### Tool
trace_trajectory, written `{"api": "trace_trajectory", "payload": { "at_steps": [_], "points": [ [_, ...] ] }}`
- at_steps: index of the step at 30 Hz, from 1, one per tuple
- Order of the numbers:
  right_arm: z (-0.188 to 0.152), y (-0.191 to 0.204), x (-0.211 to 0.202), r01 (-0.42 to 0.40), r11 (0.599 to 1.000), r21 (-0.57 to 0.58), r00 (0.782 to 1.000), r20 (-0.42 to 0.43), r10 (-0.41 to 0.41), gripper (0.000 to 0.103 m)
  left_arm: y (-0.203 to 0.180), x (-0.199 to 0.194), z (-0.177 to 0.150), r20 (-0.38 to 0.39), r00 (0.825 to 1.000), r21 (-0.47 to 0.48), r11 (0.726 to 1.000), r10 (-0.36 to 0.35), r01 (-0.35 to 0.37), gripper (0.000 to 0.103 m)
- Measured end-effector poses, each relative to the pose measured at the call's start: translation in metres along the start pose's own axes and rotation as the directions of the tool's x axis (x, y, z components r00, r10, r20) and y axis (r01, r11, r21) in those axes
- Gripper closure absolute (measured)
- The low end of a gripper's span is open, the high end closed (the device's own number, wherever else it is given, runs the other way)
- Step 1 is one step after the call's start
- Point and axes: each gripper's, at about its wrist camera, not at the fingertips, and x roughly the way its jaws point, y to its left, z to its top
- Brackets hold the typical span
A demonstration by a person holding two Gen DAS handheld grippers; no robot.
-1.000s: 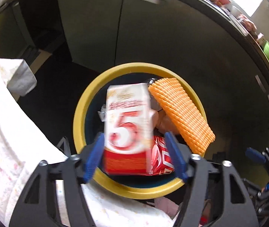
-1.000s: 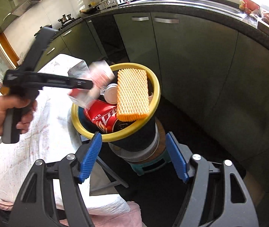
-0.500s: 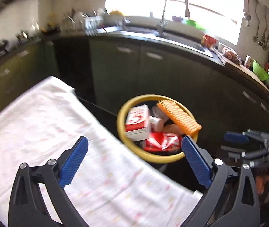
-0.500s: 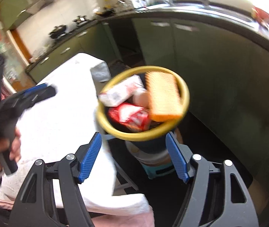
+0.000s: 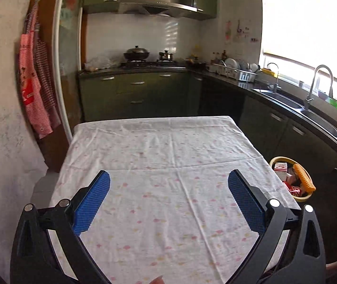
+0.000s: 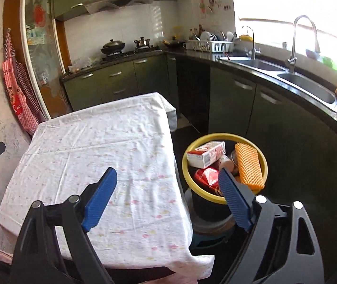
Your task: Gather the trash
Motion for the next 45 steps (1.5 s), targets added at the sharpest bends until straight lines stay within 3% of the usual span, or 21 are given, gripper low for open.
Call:
{"api": "trace_trajectory", "payload": {
  "at_steps": [5, 12, 17, 45],
  "points": [
    [0.01, 0.022, -0.017, 0.015, 0.999, -0.038, 0.997, 0.071, -0.012, 0.014, 0.028, -0.032, -0.008, 0.052, 0.998, -0.004, 0.999, 0.038, -0.037, 0.005],
    [0.002, 0.033, -0.014, 0.01, 0.999, -0.046, 0.998, 0.064, -0.007, 0.014, 0.041, -0.061, -0.015, 0.086, 0.994, 0.01, 0.998, 0.067, -0.069, 0.005],
    [-0.002, 0.032, -0.009, 0.024, 0.999, -0.043, 0.999, 0.047, -0.022, 0.013, 0.044, -0.063, -0.02, 0.075, 0.997, -0.009, 0.999, 0.036, -0.035, 0.005],
    [-0.005, 0.024, -0.003, 0.035, 0.999, -0.028, 0.999, 0.037, -0.034, 0.013, 0.043, -0.056, -0.017, 0.069, 0.997, 0.004, 0.999, 0.043, -0.043, 0.005]
  ]
}}
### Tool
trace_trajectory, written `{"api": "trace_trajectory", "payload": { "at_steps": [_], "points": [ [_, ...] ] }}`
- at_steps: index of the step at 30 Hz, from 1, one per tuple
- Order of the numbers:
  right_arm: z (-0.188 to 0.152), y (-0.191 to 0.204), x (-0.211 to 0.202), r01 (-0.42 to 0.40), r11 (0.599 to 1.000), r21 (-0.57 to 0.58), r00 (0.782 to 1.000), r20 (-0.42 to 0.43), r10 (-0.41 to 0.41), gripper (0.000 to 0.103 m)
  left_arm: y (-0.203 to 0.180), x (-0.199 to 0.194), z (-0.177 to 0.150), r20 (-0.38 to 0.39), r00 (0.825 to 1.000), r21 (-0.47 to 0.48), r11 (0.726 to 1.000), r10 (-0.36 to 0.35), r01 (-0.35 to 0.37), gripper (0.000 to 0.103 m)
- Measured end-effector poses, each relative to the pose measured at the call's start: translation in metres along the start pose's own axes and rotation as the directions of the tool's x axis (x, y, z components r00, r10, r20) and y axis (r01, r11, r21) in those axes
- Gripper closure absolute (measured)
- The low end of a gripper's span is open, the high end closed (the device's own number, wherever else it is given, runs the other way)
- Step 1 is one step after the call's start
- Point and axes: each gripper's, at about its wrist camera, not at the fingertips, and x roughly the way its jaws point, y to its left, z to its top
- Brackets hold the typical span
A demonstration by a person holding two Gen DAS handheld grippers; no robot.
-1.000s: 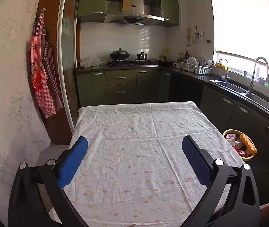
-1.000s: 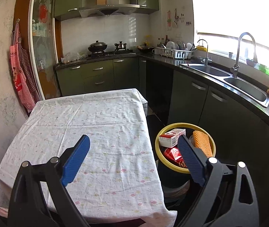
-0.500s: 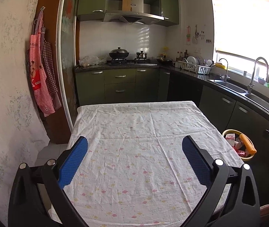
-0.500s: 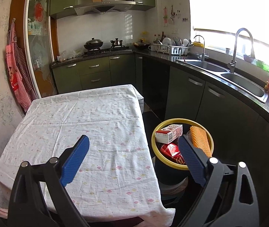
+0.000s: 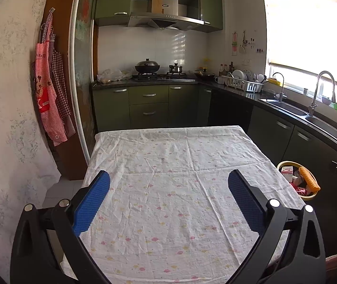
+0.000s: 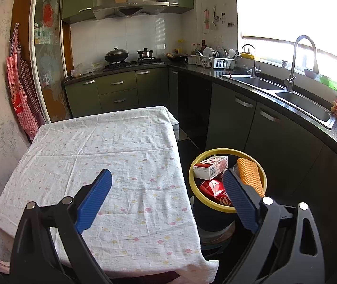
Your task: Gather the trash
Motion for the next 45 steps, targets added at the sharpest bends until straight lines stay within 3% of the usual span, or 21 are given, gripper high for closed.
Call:
{"api": "trace_trajectory", "payload": {
  "at_steps": [45],
  "points": [
    [-0.0009, -0.0018, 0.0016, 0.001, 1.0, -0.001, 1.0, -0.006, -0.001, 0.013, -0.005, 0.009, -0.0013, -0.025, 0.999, 0.029, 0.999, -0.02, 0.021, 0.005]
  ]
}}
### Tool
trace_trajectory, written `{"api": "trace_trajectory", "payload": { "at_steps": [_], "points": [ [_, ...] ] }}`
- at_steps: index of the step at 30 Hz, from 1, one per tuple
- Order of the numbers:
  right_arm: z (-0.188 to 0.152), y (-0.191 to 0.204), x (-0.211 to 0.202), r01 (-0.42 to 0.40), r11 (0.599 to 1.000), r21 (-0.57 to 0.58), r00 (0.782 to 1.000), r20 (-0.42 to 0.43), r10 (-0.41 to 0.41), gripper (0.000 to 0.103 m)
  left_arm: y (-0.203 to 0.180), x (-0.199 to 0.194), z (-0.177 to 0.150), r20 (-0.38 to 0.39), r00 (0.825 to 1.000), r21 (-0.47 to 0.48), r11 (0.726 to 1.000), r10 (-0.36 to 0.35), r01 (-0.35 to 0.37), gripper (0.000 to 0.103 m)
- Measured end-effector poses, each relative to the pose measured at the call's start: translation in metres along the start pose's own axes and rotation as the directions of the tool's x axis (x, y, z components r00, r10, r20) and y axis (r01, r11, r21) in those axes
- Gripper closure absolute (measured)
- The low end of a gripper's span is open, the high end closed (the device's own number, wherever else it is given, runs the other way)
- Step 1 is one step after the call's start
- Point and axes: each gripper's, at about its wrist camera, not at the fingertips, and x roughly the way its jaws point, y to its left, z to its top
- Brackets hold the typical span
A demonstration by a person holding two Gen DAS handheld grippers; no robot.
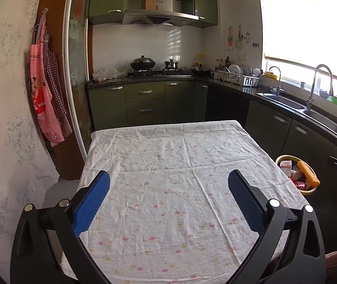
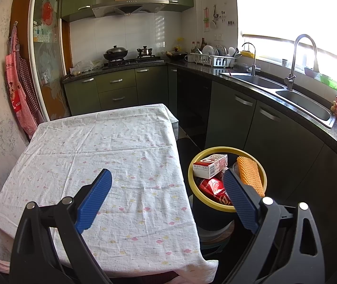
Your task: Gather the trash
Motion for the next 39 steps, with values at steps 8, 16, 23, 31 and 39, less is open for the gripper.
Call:
{"api": "trace_trajectory", "payload": {
  "at_steps": [8, 16, 23, 31, 39],
  "points": [
    [0.0, 0.0, 0.0, 0.001, 1.0, 0.0, 1.0, 0.0, -0.001, 0.013, 0.0, 0.002, -0.001, -0.004, 1.0, 0.003, 1.0, -0.002, 0.002, 0.005],
    [0.0, 0.0, 0.0, 0.001, 1.0, 0.0, 1.0, -0.001, -0.001, 0.013, 0.0, 0.004, -0.002, -0.009, 1.0, 0.008, 1.0, -0.002, 0.002, 0.005],
    [-0.002, -0.001, 0.001, 0.001, 1.0, 0.0, 1.0, -0.005, -0.001, 0.013, -0.001, 0.006, -0.004, -0.02, 1.0, 0.007, 1.0, -0.008, 0.008, 0.005],
    [-0.007, -0.002, 0.005, -0.002, 1.0, -0.003, 1.0, -0.011, 0.002, 0.013, -0.003, 0.015, -0.006, -0.04, 0.997, -0.011, 0.998, -0.059, 0.059, 0.005],
    [0.016, 0.015, 0.057, -0.088, 0.995, -0.05, 0.993, -0.079, 0.084, 0.009, 0.013, 0.1, 0.004, -0.186, 0.982, -0.01, 1.0, -0.018, 0.016, 0.005]
  ]
}}
